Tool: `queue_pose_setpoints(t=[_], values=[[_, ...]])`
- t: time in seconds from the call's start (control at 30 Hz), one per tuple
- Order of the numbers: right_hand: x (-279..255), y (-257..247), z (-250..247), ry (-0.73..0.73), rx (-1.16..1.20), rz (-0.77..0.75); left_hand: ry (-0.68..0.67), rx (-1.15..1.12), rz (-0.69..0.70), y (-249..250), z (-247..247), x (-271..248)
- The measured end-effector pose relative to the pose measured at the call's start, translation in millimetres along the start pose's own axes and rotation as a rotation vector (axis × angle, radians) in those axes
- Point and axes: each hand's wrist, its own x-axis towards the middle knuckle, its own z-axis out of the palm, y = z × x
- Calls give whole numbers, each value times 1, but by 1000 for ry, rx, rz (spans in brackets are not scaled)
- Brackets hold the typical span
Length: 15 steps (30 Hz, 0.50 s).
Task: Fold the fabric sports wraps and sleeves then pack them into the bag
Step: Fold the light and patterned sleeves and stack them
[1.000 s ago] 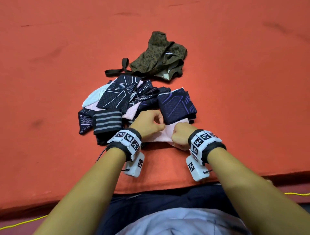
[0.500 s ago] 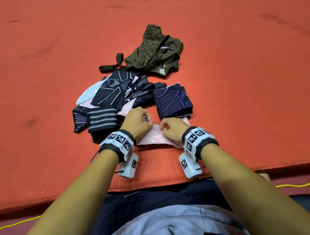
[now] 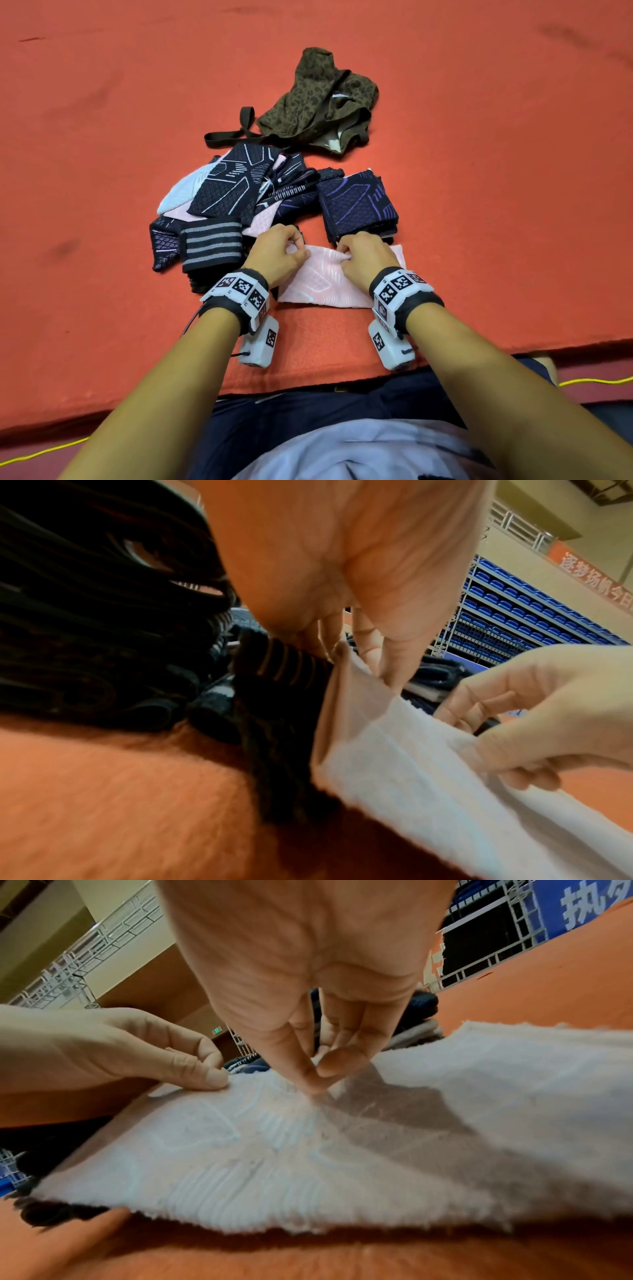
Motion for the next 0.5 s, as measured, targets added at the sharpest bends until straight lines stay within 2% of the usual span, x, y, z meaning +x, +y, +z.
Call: queue_pose_setpoints(t=[0.13, 0.2, 0.37, 0.5], values=[[-1, -4, 3, 120, 77, 31, 31, 11, 16, 1, -4, 2], [-1, -6, 6, 130, 105, 23, 43, 10, 20, 1, -7, 2], [0, -6, 17, -163, 126, 25, 36, -9, 68, 0, -12, 2], [0, -1, 21, -176, 146, 57, 24, 16, 66, 1, -17, 3]])
